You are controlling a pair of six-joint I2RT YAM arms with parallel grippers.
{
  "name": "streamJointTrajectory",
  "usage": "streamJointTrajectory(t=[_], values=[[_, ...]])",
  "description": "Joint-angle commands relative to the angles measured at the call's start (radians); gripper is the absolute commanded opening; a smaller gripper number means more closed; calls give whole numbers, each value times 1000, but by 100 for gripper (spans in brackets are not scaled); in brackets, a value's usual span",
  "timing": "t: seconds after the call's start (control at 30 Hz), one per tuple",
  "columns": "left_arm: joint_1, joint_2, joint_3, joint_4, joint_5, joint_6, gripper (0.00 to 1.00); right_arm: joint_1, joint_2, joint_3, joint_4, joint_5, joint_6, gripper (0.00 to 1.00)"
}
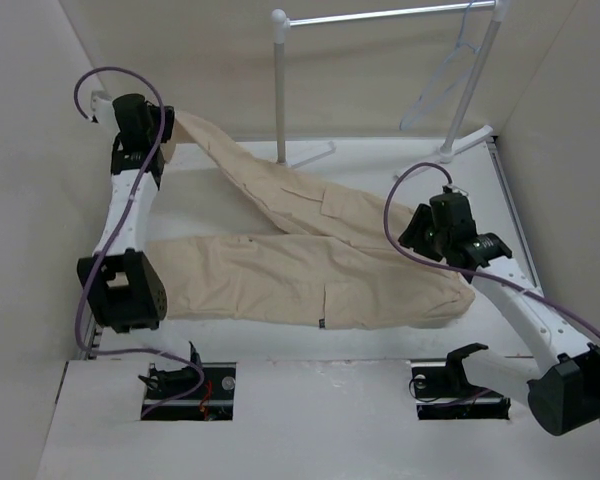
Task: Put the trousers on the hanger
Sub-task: Flatten out the trousers at the center of the board.
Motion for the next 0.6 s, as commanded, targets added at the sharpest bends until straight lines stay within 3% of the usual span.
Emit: streamJointTrajectory(t=[0.0,0.17,0.27,0.43,0.57], values=[[-36,-201,-105,-8,-52,153,2,-14,3,10,83,-41,-20,57],[-16,-399,-487,-8,-153,171,3,-34,-8,-5,90,-67,-32,59],[44,-447,-641,-43,-211,146,4,-40,-22,-11,86,-70,-31,63],[142,-387,-733,-52,-239,128,8,-43,-21,3,63,-72,-24,69],[157,-392,-705,-58,-265,126,20,-98,1,44,49,-55,-9,68]])
